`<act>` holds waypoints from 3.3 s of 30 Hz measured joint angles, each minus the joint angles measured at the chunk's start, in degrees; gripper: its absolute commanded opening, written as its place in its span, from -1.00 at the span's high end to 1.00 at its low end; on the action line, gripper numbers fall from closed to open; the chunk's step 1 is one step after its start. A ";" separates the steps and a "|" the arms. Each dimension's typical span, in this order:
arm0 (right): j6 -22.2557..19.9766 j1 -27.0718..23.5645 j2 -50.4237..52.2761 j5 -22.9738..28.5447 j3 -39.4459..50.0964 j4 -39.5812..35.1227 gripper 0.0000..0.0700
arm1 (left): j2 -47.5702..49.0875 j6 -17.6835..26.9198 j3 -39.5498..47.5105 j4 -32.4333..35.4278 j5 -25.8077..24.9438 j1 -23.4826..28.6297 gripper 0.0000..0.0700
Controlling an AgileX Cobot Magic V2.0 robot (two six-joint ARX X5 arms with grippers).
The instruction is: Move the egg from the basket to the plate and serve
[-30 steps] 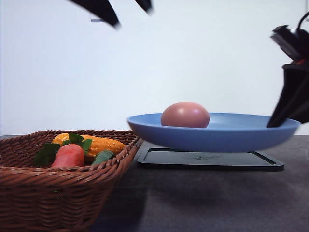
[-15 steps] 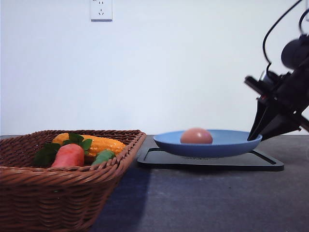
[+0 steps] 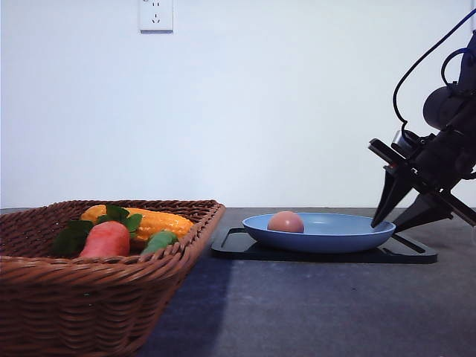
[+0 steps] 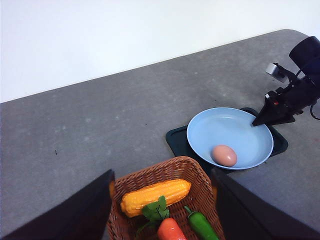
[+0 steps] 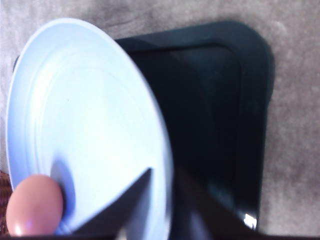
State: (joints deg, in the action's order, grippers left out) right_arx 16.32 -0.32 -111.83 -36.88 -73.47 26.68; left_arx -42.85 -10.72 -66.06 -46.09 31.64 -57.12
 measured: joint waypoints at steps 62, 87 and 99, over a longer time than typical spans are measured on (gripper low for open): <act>-8.49 21.64 73.68 38.25 46.95 -21.44 1.00 | 10.51 -0.66 32.39 24.40 -17.94 32.24 1.00; -8.40 21.64 73.68 38.38 46.95 -21.81 1.00 | 38.81 0.69 43.83 25.54 -21.83 57.65 1.00; -8.40 21.64 73.70 38.38 46.95 -22.27 1.00 | 42.60 0.69 60.02 31.62 -30.80 63.65 1.00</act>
State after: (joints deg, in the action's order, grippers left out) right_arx 7.92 21.32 -38.13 1.50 -26.52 4.40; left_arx -0.25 -10.02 -6.05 -14.48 0.84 6.52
